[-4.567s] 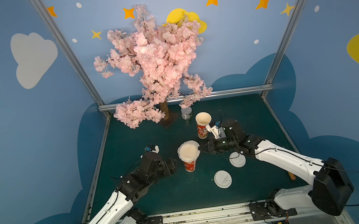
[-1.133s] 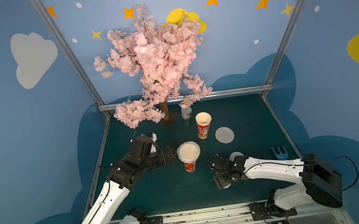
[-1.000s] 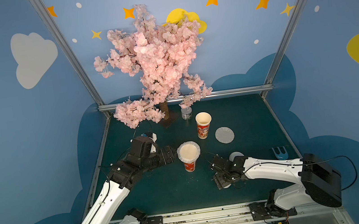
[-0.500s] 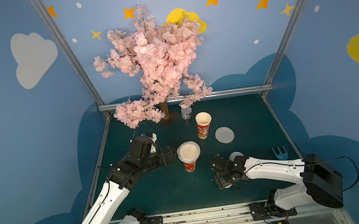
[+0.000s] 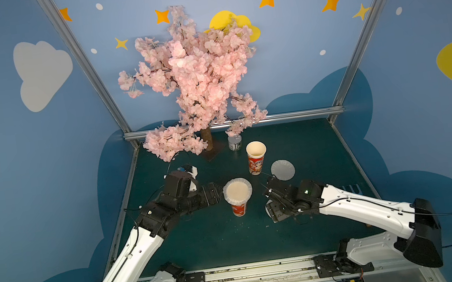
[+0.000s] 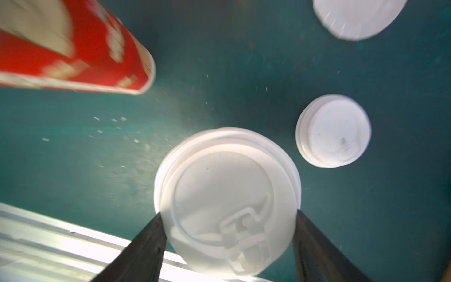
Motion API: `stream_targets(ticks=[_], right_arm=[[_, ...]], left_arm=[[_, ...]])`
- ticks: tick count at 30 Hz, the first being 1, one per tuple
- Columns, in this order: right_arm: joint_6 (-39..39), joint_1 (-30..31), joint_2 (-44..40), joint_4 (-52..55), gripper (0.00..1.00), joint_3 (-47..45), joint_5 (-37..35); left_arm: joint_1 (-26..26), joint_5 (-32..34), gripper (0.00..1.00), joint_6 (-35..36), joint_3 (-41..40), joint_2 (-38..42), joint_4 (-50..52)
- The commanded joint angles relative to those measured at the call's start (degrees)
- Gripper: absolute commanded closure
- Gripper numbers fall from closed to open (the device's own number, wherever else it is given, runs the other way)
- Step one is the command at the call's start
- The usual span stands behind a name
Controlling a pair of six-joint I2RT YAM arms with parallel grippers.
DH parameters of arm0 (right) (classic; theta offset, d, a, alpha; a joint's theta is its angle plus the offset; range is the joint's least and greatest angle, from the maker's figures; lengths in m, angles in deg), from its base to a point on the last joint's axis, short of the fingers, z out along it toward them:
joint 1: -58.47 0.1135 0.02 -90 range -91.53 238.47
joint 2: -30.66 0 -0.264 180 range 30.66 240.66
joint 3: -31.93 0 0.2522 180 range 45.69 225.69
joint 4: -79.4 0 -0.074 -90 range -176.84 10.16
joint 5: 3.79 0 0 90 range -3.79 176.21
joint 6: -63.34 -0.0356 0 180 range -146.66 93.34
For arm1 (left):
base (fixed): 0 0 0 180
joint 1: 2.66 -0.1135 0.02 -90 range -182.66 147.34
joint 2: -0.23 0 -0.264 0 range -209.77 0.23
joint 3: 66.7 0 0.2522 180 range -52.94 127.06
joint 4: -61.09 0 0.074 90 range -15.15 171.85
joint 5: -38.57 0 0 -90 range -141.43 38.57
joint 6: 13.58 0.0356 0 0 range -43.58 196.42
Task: Put the leak-proof paper on the milk tea cups
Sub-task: Pick up the cup lid from the center of the board, then secure the cup lid on the cup.
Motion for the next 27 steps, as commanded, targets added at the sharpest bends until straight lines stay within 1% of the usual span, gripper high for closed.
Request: stream_targets(ticks=[1,4,7,11,15,21,27], right_arm=[[1.3,0.2,1.4,7.0,0.23,6.8,-2.2],[2.8,0.3,2.6,7.9,0.23,12.1,-2.4],[7.2,0.3,3.1,5.3,0.23,15.2,-0.5],[8.7,0.3,4.5,4.0,0.23,20.1,0.6],[10.7,0.4,10.1,6.6,0.23,28.7,1.7],[13.6,0.6,18.7,8.1,0.23,39.2,4.2],[15.2,1.1,28.0,14.3,0.22,50.5,6.4]], left_arm=[[-0.6,-0.1,0.00,1.1,0.1,-0.6,-1.1],[-1.3,0.0,0.00,1.1,-0.1,-0.7,-1.3],[-2.3,-0.1,0.00,1.4,-0.1,-0.4,-1.4],[-4.3,-0.6,0.00,1.7,-0.4,0.0,-0.8],[-5.9,-1.1,0.00,1.6,-1.1,1.0,-1.0],[-6.8,-1.8,0.00,1.5,-1.9,1.8,-1.1],[-7.6,-2.0,0.00,1.8,-2.5,3.2,-0.5]])
